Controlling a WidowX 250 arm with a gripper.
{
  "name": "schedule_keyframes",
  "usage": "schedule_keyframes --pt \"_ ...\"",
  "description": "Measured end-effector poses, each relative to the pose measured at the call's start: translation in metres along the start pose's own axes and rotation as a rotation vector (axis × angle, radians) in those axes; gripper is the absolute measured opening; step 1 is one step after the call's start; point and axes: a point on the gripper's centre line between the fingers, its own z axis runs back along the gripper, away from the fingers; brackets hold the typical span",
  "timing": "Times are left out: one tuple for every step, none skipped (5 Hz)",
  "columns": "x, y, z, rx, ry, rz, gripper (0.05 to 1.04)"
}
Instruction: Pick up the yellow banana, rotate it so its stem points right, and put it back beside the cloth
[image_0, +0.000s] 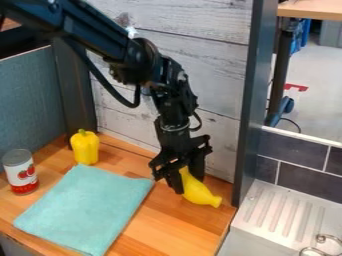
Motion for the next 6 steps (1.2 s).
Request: schedule_keyframes --pt "0.003 0.003 -0.011 0.018 -0.007 0.032 0.579" --pt "0.004 0.003 -0.020 0.018 -0.004 0.053 0.579" --pt "0.006 -0.001 -0.020 0.004 -0.004 0.063 0.579" --pt "0.009 -0.003 -0.021 -0.010 0.001 0.083 0.579" --pt "0.013 0.003 -0.019 0.012 0.006 0.100 0.633" --pt "0.016 0.009 -0.019 0.032 0.017 0.131 0.926"
